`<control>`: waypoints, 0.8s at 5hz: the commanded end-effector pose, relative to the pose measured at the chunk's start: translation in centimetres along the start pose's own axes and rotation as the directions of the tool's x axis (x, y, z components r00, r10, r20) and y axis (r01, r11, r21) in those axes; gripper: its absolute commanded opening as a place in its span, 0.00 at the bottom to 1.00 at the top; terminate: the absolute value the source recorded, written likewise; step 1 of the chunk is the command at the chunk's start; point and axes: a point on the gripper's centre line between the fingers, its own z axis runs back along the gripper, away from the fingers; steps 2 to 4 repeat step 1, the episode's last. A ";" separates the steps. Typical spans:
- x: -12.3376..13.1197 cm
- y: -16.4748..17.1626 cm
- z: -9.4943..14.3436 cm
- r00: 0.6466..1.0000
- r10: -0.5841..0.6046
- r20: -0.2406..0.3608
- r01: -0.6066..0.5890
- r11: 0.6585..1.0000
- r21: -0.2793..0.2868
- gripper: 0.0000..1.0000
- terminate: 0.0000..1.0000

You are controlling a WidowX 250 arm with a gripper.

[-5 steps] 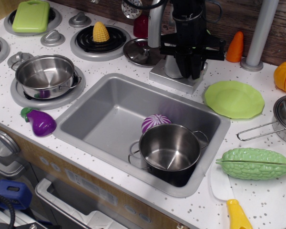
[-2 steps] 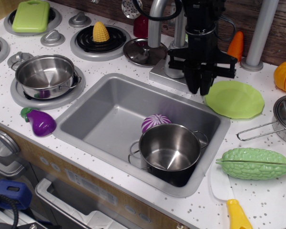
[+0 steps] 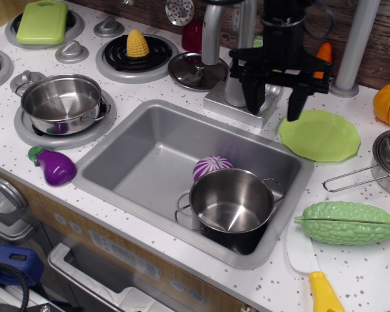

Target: Turn lever vertical to front

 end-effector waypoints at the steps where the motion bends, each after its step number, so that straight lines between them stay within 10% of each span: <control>1: 0.2 -0.2 2.3 0.995 -0.026 0.092 0.027 1.000 0.000 1.00 1.00; 4: 0.2 -0.2 2.3 0.995 -0.026 0.092 0.027 1.000 0.000 1.00 1.00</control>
